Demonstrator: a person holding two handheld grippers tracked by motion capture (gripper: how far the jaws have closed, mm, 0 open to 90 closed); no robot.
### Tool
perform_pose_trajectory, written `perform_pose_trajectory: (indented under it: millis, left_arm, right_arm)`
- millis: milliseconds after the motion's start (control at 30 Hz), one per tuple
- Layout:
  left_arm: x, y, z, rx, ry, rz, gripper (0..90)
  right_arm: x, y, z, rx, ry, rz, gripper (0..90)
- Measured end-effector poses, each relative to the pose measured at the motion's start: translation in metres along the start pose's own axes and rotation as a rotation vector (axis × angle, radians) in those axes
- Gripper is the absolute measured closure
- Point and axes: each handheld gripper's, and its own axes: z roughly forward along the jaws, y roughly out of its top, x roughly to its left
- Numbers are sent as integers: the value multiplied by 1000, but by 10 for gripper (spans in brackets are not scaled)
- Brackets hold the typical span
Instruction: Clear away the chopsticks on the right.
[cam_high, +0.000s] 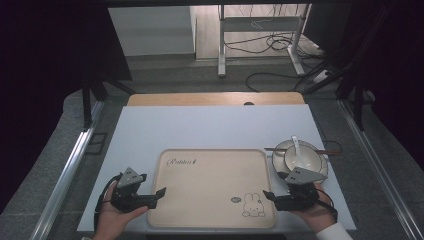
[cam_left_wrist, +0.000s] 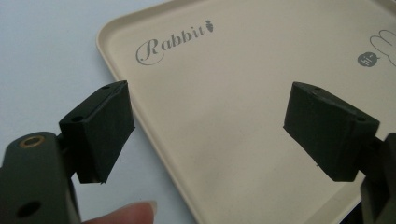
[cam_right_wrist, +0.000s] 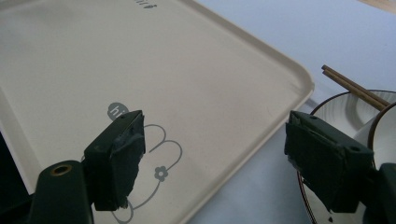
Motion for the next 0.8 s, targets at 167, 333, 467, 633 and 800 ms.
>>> perform_pose_trajectory:
  millis: [167, 333, 467, 633, 800]
  left_arm:
    - [1, 0, 0, 4, 10, -2, 163]
    - [2, -1, 1, 14, 21, -1, 163]
    - [3, -1, -1, 15, 26, 4, 160]
    - [5, -1, -1, 15, 27, 7, 160]
    - [5, 1, 0, 11, 12, 2, 160]
  right_arm:
    - [0, -1, 1, 15, -3, -3, 208]
    - [0, -1, 0, 16, -4, 4, 208]
    - [0, 1, 1, 25, -2, 8, 216]
    - [1, 2, -1, 34, -9, 4, 242]
    - [-4, 4, -7, 49, -15, 28, 244]
